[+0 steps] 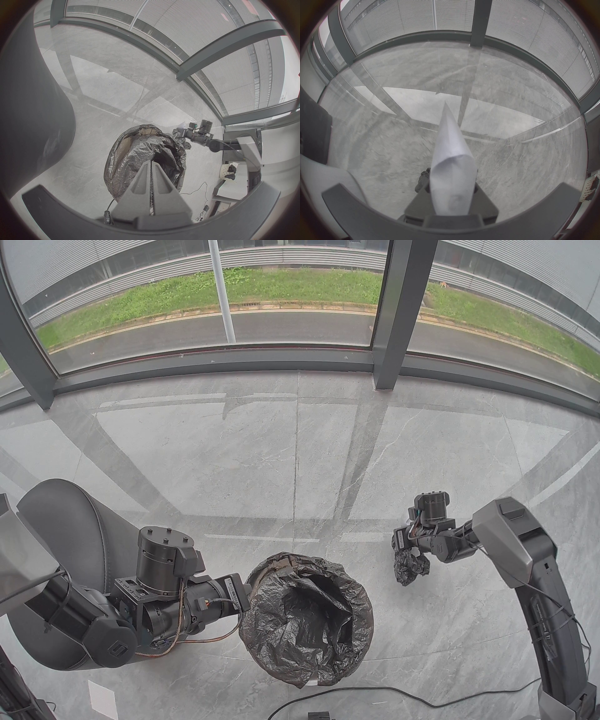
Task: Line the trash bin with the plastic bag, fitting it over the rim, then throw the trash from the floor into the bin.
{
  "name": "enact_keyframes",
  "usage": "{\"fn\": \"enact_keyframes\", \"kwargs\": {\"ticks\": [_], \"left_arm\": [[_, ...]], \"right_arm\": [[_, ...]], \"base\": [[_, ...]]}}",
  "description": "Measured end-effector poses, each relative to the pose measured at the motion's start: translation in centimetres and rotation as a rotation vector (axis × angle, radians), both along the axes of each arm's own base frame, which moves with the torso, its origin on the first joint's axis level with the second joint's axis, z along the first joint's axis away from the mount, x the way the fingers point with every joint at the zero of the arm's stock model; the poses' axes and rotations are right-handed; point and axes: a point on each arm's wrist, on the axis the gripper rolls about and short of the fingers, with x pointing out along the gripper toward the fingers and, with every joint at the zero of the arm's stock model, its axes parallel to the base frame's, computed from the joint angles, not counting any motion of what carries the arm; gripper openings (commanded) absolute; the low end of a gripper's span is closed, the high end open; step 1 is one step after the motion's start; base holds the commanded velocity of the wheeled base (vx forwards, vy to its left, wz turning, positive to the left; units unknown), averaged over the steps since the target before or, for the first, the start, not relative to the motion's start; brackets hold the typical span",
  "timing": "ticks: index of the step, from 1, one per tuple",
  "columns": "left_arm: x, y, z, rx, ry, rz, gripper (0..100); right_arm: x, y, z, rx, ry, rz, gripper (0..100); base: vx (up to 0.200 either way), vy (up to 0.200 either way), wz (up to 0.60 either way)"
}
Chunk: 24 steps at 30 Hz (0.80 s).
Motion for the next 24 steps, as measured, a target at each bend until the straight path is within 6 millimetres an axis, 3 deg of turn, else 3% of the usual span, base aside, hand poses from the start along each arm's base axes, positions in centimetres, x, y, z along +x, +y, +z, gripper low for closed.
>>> {"fn": "enact_keyframes", "kwargs": {"ticks": [1, 6, 10, 11, 16, 19, 22, 24], "left_arm": [[0.0, 0.0, 0.0, -0.001, -0.001, 0.0, 0], [0.0, 0.0, 0.1, -0.007, -0.012, 0.002, 0], [0.0, 0.0, 0.1, -0.011, -0.022, 0.003, 0], [0.0, 0.1, 0.1, -0.013, -0.025, 0.003, 0], [0.0, 0.1, 0.0, -0.014, -0.032, 0.006, 0], [0.1, 0.2, -0.1, -0.018, -0.042, 0.006, 0], [0.1, 0.2, -0.2, -0.021, -0.048, 0.007, 0], [0.1, 0.2, -0.3, -0.021, -0.05, 0.008, 0]], "right_arm": [[-0.2, 0.1, 0.6, 0.006, 0.001, 0.004, 0], [-2.6, 2.2, 7.8, 0.082, -0.002, 0.077, 0], [-6.0, 5.1, 14.1, 0.177, -0.006, 0.16, 0], [-8.0, 6.6, 16.8, 0.225, -0.01, 0.205, 0], [-14.4, 11.1, 23.1, 0.379, 0.004, 0.345, 0], [-20.3, 14.5, 26.8, 0.508, 0.048, 0.468, 0], [-24.5, 16.2, 28.4, 0.585, 0.114, 0.545, 0], [-26.4, 16.9, 28.3, 0.601, 0.157, 0.58, 0]], "base": [[0.0, 0.0, 0.0], [0.0, 0.0, 0.0], [0.0, 0.0, 0.0], [0.0, 0.0, 0.0], [0.0, 0.0, 0.0], [0.0, 0.0, 0.0], [0.0, 0.0, 0.0], [0.0, 0.0, 0.0]]}}
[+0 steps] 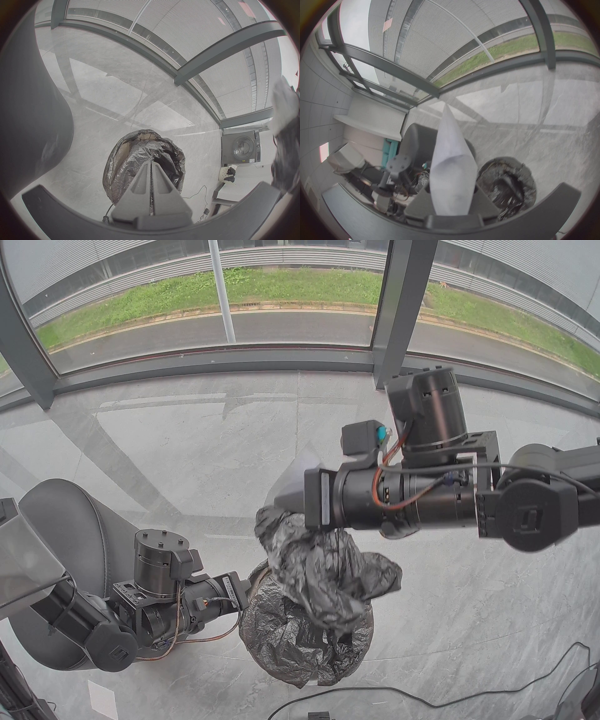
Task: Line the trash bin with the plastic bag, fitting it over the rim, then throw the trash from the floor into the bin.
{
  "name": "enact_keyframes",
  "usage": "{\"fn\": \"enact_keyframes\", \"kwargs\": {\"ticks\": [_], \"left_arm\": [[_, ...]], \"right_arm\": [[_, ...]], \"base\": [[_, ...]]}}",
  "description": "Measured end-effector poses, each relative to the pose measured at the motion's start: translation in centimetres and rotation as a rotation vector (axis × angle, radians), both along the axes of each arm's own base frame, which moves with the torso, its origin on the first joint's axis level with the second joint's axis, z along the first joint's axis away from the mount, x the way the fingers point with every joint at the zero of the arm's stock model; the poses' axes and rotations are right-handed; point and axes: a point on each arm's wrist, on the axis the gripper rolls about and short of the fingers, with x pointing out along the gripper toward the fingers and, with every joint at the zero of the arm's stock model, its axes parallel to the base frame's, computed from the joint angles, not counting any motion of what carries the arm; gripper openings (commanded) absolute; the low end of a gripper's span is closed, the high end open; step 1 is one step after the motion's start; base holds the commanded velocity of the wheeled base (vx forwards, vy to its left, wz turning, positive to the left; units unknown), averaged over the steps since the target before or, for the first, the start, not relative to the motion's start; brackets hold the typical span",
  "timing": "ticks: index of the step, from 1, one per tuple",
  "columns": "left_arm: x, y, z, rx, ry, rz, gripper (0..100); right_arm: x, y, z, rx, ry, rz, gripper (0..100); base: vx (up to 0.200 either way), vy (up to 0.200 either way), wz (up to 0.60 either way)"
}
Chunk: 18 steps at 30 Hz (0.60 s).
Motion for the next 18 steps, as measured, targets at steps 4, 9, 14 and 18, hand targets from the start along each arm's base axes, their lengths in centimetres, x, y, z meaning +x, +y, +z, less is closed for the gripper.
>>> {"fn": "enact_keyframes", "kwargs": {"ticks": [4, 9, 14, 18], "left_arm": [[0.1, 0.0, -0.2, 0.0, -0.002, 0.001, 0], [0.1, 0.0, -0.4, 0.003, 0.0, 0.002, 0], [0.1, 0.0, -0.6, 0.005, 0.003, 0.004, 0], [0.1, 0.1, -0.5, 0.005, 0.001, 0.006, 0]], "right_arm": [[-1.6, 0.7, -2.0, -0.011, 0.056, 0.04, 0], [-1.7, 1.0, -5.1, 0.026, 0.072, 0.041, 0], [-0.8, 1.4, -8.8, 0.007, 0.11, 0.026, 0], [0.2, 2.0, -11.6, -0.025, 0.145, 0.013, 0]], "base": [[0.0, 0.0, 0.0], [0.0, 0.0, 0.0], [0.0, 0.0, 0.0], [0.0, 0.0, 0.0]]}}
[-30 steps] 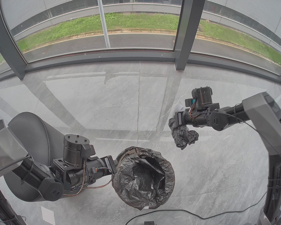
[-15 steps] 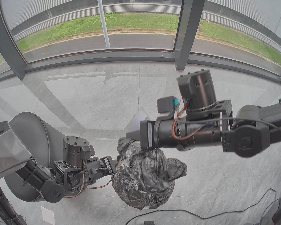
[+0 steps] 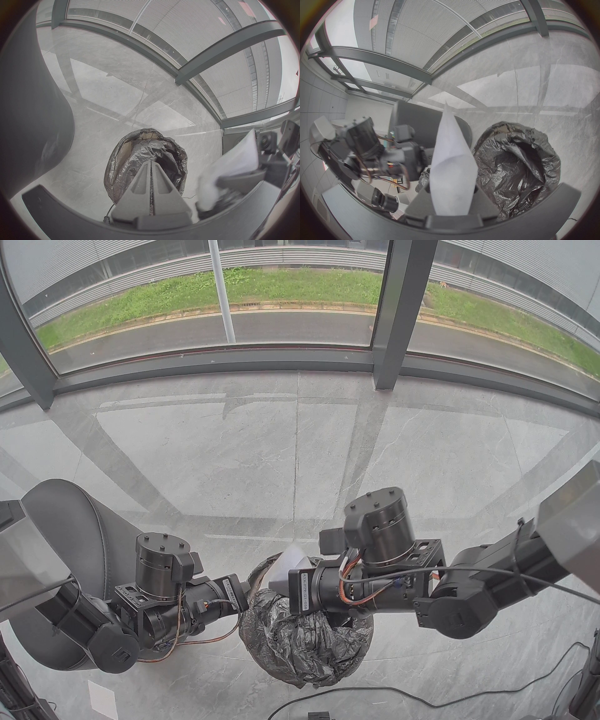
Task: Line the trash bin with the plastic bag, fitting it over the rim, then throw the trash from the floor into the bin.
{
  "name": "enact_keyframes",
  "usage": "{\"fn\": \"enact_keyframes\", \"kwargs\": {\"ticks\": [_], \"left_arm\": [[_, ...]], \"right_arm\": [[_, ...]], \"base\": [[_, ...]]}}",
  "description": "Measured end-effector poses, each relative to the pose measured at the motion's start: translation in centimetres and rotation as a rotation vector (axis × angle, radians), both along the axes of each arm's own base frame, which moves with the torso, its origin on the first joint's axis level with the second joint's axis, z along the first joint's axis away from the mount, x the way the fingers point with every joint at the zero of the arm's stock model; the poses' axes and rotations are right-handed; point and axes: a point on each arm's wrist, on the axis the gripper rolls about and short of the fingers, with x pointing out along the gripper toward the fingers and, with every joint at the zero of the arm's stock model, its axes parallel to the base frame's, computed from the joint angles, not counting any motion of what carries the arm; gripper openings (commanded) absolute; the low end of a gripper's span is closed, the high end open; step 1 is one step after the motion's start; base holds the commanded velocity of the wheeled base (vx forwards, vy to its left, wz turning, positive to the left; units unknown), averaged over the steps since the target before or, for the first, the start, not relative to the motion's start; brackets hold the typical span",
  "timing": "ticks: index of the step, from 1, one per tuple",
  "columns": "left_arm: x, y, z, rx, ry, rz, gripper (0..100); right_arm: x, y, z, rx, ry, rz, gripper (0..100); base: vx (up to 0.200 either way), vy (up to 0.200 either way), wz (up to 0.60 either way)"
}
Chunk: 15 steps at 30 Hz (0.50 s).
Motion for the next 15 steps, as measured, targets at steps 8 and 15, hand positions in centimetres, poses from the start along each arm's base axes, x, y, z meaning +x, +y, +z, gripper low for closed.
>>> {"fn": "enact_keyframes", "kwargs": {"ticks": [8, 15], "left_arm": [[0.5, 0.7, 0.4, -0.023, -0.038, 0.029, 0], [0.5, 1.0, 0.3, -0.022, -0.036, 0.036, 0]], "right_arm": [[1.5, 0.8, -3.6, -0.032, 0.029, -0.018, 0], [2.7, 0.6, -6.6, -0.086, 0.044, -0.04, 0]], "base": [[0.0, 0.0, 0.0], [0.0, 0.0, 0.0]]}}
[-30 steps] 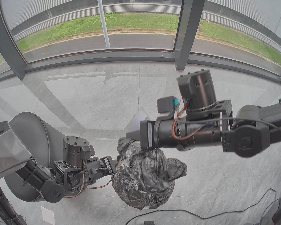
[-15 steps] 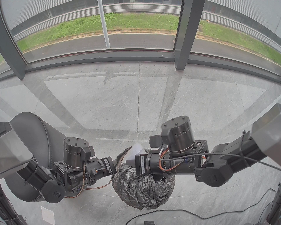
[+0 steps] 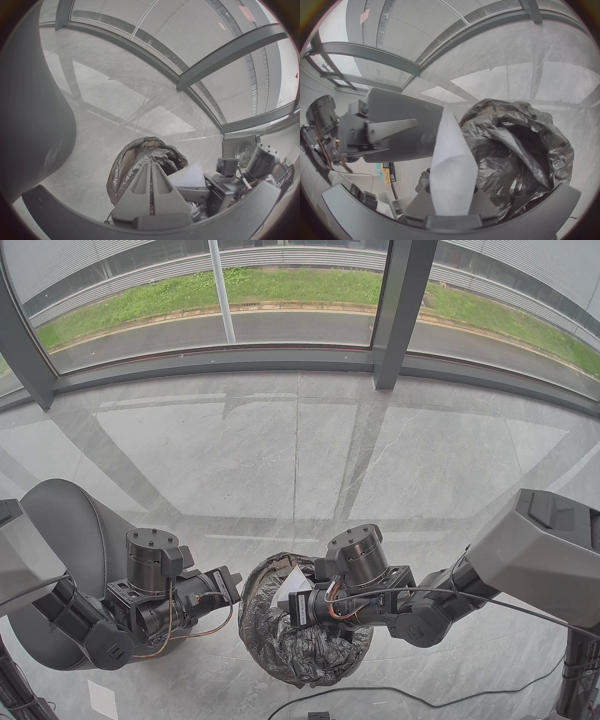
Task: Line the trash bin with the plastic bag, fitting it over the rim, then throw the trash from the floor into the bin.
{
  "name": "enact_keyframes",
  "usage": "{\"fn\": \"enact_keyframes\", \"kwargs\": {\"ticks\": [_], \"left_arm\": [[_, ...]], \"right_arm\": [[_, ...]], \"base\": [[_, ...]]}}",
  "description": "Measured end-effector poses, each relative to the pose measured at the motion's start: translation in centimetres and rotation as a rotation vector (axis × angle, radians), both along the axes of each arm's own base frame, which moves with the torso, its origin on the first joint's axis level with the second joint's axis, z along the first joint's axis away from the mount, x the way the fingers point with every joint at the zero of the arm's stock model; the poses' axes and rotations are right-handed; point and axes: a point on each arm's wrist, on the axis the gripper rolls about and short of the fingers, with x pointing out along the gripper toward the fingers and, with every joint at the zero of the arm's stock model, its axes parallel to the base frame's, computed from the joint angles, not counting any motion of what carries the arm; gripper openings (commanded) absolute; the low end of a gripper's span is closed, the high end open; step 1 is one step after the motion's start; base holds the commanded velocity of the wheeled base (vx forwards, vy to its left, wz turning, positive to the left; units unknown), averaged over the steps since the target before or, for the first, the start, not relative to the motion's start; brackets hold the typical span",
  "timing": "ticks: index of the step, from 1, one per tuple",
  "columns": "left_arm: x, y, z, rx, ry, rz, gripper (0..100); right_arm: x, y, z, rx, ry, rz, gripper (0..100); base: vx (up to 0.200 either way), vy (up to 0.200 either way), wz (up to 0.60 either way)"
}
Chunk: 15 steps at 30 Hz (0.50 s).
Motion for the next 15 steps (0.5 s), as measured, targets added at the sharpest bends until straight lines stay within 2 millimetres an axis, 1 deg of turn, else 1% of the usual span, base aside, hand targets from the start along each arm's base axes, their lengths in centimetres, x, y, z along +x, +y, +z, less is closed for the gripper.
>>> {"fn": "enact_keyframes", "kwargs": {"ticks": [4, 7, 8, 15], "left_arm": [[0.0, 0.0, -0.1, 0.001, 0.002, 0.001, 0], [0.0, 0.0, -0.1, 0.001, 0.002, 0.0, 0], [0.0, 0.0, -0.1, 0.001, 0.002, 0.0, 0], [0.0, 0.0, 0.0, 0.0, 0.002, 0.0, 0]], "right_arm": [[1.1, -0.6, -1.2, -0.027, 0.003, -0.031, 0], [1.4, -0.7, -1.7, -0.036, 0.01, -0.037, 0], [1.4, -0.7, -1.9, -0.038, 0.011, -0.039, 100], [1.5, -0.8, -2.3, -0.052, 0.011, -0.053, 100]], "base": [[0.0, 0.0, 0.0], [0.0, 0.0, 0.0], [0.0, 0.0, 0.0], [0.0, 0.0, 0.0]]}}
